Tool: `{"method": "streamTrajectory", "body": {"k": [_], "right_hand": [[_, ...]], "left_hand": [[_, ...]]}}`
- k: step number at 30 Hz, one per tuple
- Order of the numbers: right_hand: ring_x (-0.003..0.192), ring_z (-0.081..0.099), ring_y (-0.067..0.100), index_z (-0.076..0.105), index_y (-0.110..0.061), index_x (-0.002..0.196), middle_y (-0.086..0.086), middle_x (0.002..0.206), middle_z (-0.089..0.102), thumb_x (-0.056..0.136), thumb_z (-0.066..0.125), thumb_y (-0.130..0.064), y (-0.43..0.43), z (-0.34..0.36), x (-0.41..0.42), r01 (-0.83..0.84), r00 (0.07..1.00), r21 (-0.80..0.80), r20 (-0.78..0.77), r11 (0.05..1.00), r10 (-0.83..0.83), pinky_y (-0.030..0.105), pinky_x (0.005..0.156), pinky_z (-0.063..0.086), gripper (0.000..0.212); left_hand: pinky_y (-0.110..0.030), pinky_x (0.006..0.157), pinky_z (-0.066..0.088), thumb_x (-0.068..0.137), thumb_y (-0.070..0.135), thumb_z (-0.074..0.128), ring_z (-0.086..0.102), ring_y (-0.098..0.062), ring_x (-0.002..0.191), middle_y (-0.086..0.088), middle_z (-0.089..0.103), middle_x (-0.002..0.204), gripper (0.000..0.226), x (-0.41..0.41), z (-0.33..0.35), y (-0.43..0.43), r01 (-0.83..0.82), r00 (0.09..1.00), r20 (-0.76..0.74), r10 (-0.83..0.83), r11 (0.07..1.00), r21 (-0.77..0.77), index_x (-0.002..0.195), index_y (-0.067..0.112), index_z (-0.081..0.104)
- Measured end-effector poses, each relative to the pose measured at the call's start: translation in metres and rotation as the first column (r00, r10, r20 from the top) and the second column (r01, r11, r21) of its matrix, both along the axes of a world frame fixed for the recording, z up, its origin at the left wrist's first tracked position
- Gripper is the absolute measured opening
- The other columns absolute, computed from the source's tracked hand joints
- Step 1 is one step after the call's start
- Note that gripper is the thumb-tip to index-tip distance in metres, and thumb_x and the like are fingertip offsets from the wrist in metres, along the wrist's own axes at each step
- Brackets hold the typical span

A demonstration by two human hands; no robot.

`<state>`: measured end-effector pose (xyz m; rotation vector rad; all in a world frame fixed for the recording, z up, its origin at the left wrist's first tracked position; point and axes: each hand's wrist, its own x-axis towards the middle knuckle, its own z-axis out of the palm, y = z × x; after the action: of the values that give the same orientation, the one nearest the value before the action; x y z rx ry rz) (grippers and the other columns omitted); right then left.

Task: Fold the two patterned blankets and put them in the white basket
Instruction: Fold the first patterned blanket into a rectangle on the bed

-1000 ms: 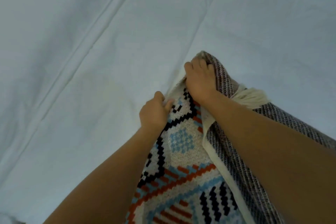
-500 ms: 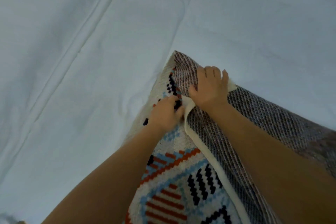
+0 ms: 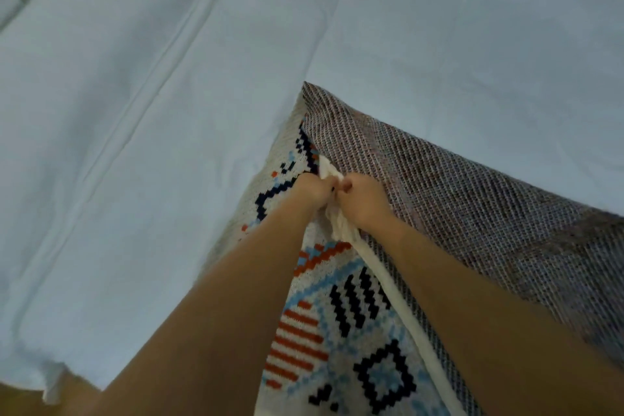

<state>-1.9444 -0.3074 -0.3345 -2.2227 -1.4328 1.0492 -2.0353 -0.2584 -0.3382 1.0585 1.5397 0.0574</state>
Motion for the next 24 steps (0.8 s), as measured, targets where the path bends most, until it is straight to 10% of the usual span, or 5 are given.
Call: {"method": "streamTrajectory", "body": {"k": [7, 12, 16, 20, 24], "right_hand": [[0.091, 0.051, 0.026, 0.047, -0.01, 0.091, 0.014, 0.104, 0.055, 0.087, 0.05, -0.019, -0.047, -0.022, 0.002, 0.002, 0.995, -0.041, 0.096, 0.999, 0.002, 0.038, 0.073, 0.044, 0.01], [0.123, 0.034, 0.029, 0.026, -0.012, 0.135, 0.011, 0.133, 0.035, 0.068, 0.066, -0.06, -0.082, -0.031, -0.028, -0.262, 0.902, -0.144, 0.314, 0.954, 0.295, 0.044, 0.096, 0.041, 0.091], [0.107, 0.045, 0.027, 0.036, -0.009, 0.127, 0.013, 0.119, 0.047, 0.082, 0.06, -0.023, -0.104, -0.034, -0.048, -0.224, 0.867, 0.015, 0.459, 0.974, 0.193, 0.036, 0.076, 0.043, 0.052], [0.104, 0.047, 0.026, 0.046, -0.009, 0.112, 0.01, 0.113, 0.049, 0.086, 0.049, -0.008, -0.12, -0.023, -0.063, -0.389, 0.862, -0.01, 0.349, 0.921, 0.368, 0.032, 0.072, 0.039, 0.026], [0.098, 0.054, 0.027, 0.049, -0.008, 0.109, 0.01, 0.111, 0.052, 0.091, 0.045, -0.011, -0.147, -0.016, -0.102, -0.584, 0.782, -0.028, 0.249, 0.812, 0.571, 0.034, 0.075, 0.042, 0.018]], "left_hand": [[-0.024, 0.045, 0.023, 0.089, 0.006, 0.042, 0.029, -0.011, 0.049, 0.001, 0.034, 0.056, 0.037, -0.024, -0.01, -0.036, -0.171, 0.972, -0.101, 0.212, 0.934, 0.313, 0.056, 0.016, 0.03], [-0.021, 0.049, 0.041, 0.089, 0.009, 0.048, 0.05, -0.015, 0.054, 0.001, 0.05, 0.057, 0.03, -0.077, -0.01, -0.075, -0.236, 0.959, -0.089, 0.27, 0.929, 0.285, 0.06, 0.016, 0.044], [-0.046, 0.08, 0.053, 0.09, 0.008, 0.049, 0.065, -0.032, 0.081, -0.002, 0.061, 0.063, 0.028, -0.119, -0.009, -0.097, -0.404, 0.905, -0.041, 0.424, 0.885, 0.232, 0.064, 0.016, 0.053], [-0.043, 0.072, 0.052, 0.086, 0.005, 0.048, 0.065, -0.036, 0.084, -0.008, 0.059, 0.068, 0.025, -0.157, -0.007, -0.113, -0.476, 0.869, -0.04, 0.492, 0.856, 0.201, 0.063, 0.013, 0.051], [-0.034, 0.069, 0.049, 0.091, 0.031, 0.038, 0.062, -0.026, 0.08, -0.01, 0.065, 0.089, 0.03, -0.176, -0.002, -0.121, -0.624, 0.742, 0.157, 0.651, 0.758, -0.191, 0.088, 0.011, 0.061]]}}
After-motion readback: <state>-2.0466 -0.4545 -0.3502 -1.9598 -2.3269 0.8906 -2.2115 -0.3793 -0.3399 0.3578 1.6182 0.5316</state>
